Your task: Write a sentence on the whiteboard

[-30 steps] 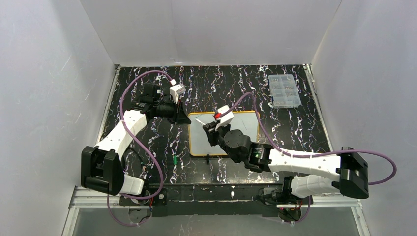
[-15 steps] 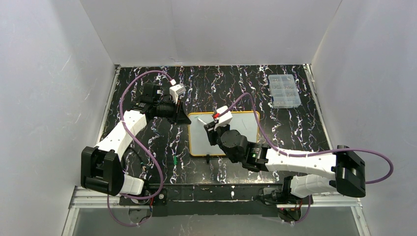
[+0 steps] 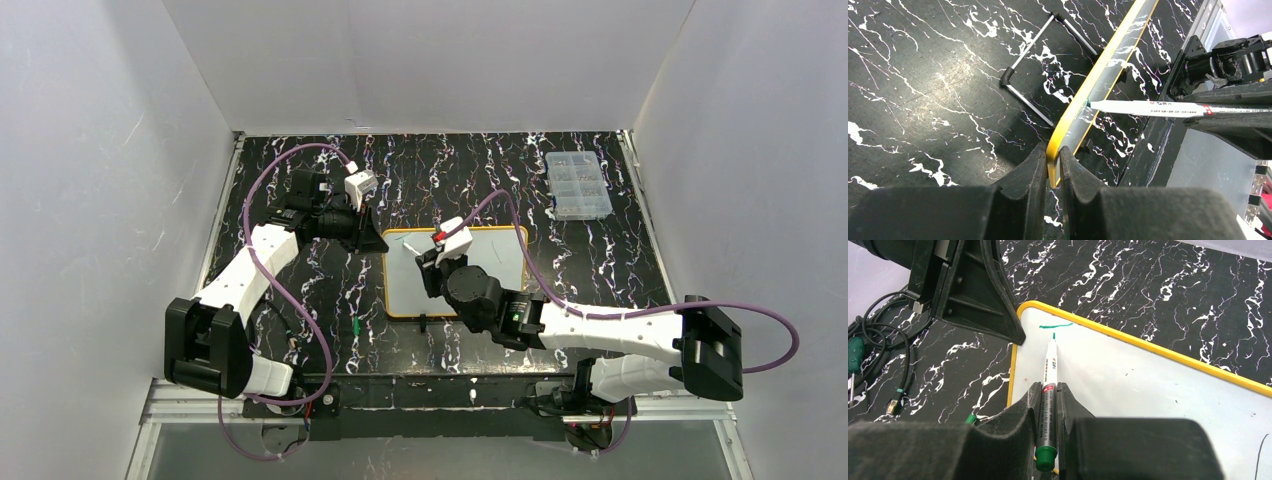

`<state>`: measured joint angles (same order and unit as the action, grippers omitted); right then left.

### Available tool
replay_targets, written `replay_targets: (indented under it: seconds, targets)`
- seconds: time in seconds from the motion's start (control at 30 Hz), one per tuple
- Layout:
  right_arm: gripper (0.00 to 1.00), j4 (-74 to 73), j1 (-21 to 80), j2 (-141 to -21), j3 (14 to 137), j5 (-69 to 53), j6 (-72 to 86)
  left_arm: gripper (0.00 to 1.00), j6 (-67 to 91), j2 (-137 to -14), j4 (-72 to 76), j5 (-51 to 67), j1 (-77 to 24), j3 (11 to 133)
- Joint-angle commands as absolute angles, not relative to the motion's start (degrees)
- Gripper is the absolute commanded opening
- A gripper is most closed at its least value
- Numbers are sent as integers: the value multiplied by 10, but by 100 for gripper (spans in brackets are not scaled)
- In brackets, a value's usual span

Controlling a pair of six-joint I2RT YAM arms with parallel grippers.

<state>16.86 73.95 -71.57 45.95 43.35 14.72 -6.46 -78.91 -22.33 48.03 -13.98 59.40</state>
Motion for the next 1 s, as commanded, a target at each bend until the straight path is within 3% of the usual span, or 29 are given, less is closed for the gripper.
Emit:
replay_targets:
  seconds: [0.0, 0.73, 0.97]
  targets:
    - [1, 155, 740, -707, 452, 449, 165, 0, -74, -764, -228, 475, -136, 590]
    - [1, 147, 748, -675, 431, 410, 188, 0, -74, -759, -228, 474, -136, 587]
    - [1, 162, 751, -662, 427, 446, 186, 0, -74, -760, -228, 474, -136, 588]
